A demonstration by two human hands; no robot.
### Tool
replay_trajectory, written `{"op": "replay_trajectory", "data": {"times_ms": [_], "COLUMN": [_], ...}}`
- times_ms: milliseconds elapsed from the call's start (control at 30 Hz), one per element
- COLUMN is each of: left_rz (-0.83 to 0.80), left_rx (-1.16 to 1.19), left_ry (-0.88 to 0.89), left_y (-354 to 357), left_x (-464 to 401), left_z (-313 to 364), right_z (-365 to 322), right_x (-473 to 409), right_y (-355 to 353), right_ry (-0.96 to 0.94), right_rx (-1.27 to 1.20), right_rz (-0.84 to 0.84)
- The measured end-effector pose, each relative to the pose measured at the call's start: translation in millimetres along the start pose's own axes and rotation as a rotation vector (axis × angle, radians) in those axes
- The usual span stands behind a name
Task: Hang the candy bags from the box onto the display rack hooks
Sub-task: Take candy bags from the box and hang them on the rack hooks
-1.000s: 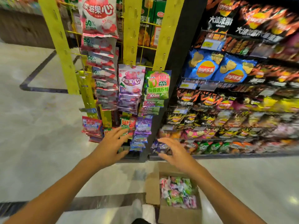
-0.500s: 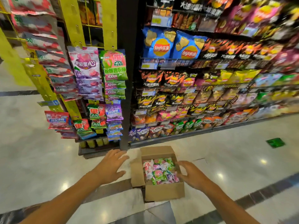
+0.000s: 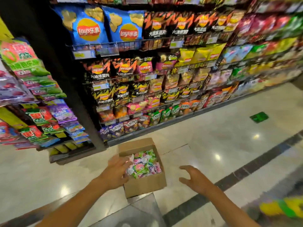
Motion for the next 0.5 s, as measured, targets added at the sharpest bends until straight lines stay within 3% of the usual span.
{"op": "replay_trajectory", "data": {"times_ms": [167, 333, 500], "left_rz": [0.153, 0.104, 0.031], "left_rx": [0.013, 0.160, 0.265], "left_ry": [-0.053, -0.236, -0.292], "left_y": [-3, 19, 69], "left_x": [-5, -14, -45], "left_z": [16, -10, -46], "right_z": [-6, -34, -26], "right_x": [-35, -83, -137], "right_y": [-12, -8, 11], "right_ry": [-0.035, -0.073, -0.023], "right_rx": [-0.009, -0.002, -0.002], "right_rz": [-0.053, -0.115, -0.180]}}
Point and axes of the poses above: each hand's wrist, its own x-axis away from the middle knuckle, its own y-axis out of the palm, z = x × y, the point moved 1 cm from there along -x, towards the middle knuckle, and after that the axes turned 2 degrees about y, right-handed, at the moved point
